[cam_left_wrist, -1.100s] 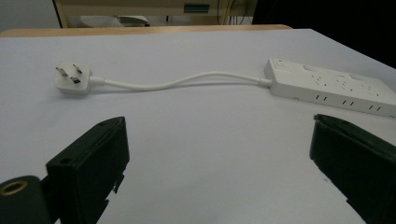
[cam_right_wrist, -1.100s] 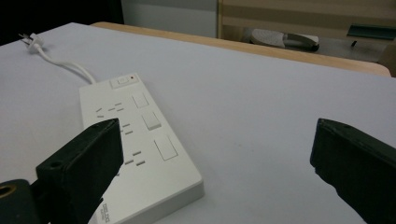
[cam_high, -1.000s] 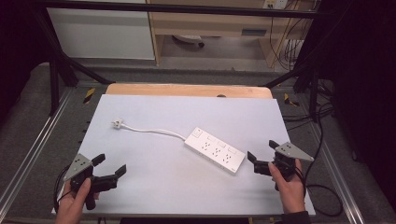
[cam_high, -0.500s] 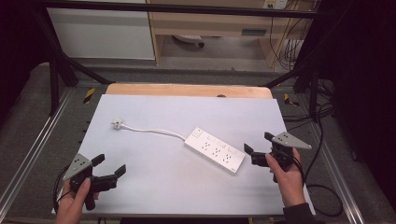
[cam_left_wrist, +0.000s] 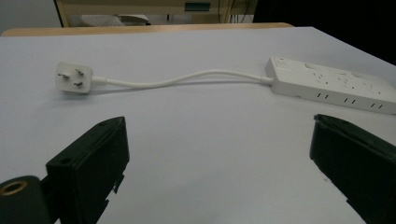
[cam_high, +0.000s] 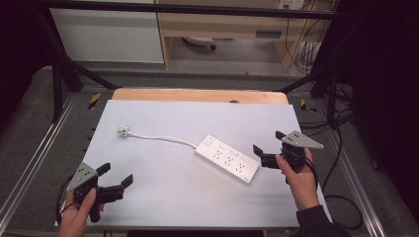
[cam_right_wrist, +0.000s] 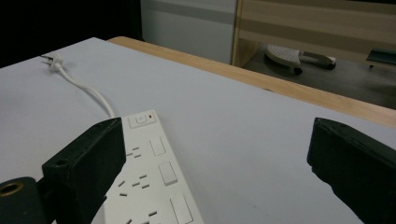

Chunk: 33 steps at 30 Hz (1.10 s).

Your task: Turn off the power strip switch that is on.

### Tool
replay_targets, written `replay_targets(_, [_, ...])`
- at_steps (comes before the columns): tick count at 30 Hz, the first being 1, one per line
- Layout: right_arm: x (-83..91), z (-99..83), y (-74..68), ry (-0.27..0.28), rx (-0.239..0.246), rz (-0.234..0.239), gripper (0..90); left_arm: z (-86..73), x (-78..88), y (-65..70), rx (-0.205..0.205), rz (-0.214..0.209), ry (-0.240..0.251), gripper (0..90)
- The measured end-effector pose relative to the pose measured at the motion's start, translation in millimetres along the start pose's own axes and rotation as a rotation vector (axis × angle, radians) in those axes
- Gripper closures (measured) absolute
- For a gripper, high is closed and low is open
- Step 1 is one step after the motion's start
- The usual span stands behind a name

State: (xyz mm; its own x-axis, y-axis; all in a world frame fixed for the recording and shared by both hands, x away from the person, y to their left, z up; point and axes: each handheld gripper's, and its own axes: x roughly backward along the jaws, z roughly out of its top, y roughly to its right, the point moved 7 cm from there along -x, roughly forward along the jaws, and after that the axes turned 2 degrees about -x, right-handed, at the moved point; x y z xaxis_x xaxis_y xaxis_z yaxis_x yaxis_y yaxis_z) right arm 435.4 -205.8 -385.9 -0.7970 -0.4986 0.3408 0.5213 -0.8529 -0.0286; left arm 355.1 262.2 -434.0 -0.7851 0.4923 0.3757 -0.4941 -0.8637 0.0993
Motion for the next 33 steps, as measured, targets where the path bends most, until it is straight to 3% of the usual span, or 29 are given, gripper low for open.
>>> replay_targets(20, [-22.7, 13.1, -3.4, 0.001, 0.009, 0.008, 5.2, 0.0, 0.1, 0.8, -0.004, 0.000, 0.000, 4.6])
replay_targets(33, [-34.4, 16.0, -5.7, -0.012, -0.011, 0.025, 5.0, -0.1, -0.2, 0.8, -0.006, -0.004, -0.001, 4.7])
